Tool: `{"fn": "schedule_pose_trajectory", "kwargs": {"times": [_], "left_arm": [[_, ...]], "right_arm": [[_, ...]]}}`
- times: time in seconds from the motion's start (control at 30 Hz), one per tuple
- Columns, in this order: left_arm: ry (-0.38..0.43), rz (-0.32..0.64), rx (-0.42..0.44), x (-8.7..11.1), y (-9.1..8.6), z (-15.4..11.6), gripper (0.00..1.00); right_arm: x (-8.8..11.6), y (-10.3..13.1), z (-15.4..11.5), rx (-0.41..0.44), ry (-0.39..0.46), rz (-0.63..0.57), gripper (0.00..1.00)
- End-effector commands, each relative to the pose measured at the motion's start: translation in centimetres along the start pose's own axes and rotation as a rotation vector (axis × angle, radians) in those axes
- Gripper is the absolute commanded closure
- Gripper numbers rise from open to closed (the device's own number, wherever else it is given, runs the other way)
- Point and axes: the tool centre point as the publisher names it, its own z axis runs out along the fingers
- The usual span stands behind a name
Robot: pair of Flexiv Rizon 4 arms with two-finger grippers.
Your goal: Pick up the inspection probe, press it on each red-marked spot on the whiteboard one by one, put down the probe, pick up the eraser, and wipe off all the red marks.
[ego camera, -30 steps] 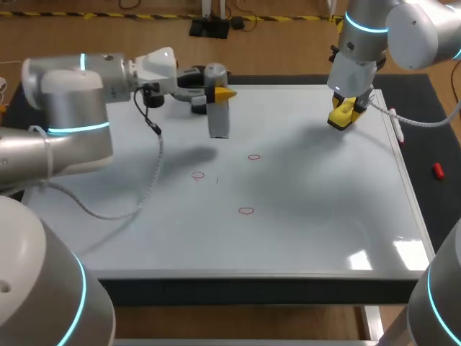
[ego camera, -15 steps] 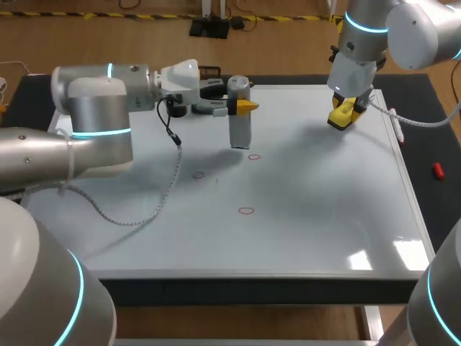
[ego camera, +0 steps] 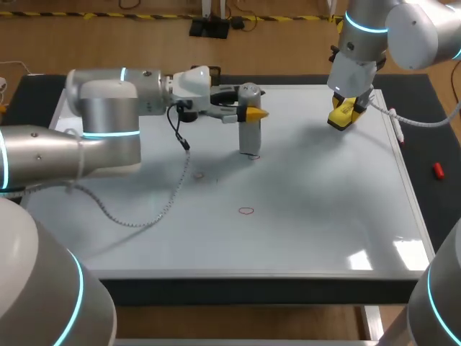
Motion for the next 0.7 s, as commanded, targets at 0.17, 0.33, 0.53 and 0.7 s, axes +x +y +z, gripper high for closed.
{"fn": "schedule_pose_trajectory", "kwargs": {"times": [0.17,0.33,0.53,0.7], "left_arm": [[0.028,0.015,0.001,0.0,0.55,0.63,1.0],[0.034,0.02,-0.008,0.24,0.66,0.73,1.0],[0.043,0.021,-0.013,0.51,0.81,0.82,1.0],[0.051,0.02,-0.015,0.73,0.9,1.0,1.0]], "right_arm": [[-0.01,-0.05,-0.09,0.002,0.003,-0.002,1.0],[-0.01,-0.05,-0.09,0.002,0.003,-0.002,1.0],[-0.01,-0.05,-0.09,0.002,0.003,-0.002,1.0],[-0.01,-0.05,-0.09,0.002,0.003,-0.002,1.0]]}}
